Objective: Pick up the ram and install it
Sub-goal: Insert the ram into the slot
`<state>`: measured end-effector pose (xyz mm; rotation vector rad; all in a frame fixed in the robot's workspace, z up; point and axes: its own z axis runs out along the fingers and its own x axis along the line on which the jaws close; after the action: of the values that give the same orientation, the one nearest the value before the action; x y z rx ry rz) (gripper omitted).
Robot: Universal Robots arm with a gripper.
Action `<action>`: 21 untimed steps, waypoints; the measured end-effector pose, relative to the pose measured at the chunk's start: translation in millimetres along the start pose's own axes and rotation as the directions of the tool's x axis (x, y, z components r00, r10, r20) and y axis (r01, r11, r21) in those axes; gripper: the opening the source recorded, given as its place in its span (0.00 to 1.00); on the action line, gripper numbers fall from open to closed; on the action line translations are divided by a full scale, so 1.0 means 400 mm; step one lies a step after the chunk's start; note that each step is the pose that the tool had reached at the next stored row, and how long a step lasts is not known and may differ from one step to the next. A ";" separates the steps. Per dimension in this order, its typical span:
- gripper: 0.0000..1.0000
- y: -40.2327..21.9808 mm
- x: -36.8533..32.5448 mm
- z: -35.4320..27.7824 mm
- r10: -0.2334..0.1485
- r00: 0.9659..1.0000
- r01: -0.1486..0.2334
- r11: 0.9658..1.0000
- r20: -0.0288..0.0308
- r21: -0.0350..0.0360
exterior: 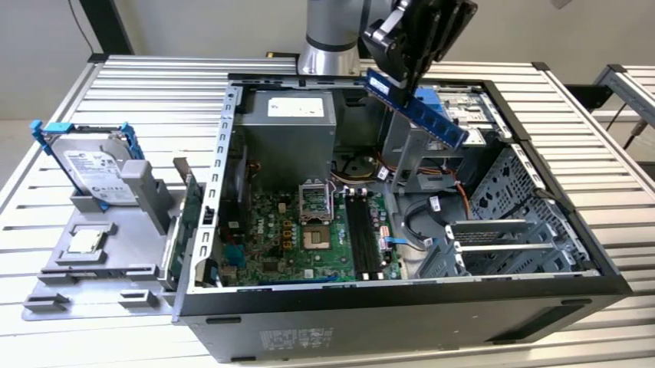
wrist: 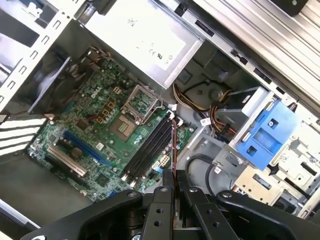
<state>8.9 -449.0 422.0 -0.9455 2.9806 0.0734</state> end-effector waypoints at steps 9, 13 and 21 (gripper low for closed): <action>0.00 0.000 0.000 0.000 0.105 0.994 -0.105 0.994 0.001 0.001; 0.00 0.000 0.000 0.000 0.149 0.989 -0.149 0.989 0.002 0.001; 0.00 0.000 0.000 0.000 0.224 0.974 -0.224 0.974 0.004 0.002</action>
<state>8.9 -449.0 422.0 -0.6028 3.0690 0.0735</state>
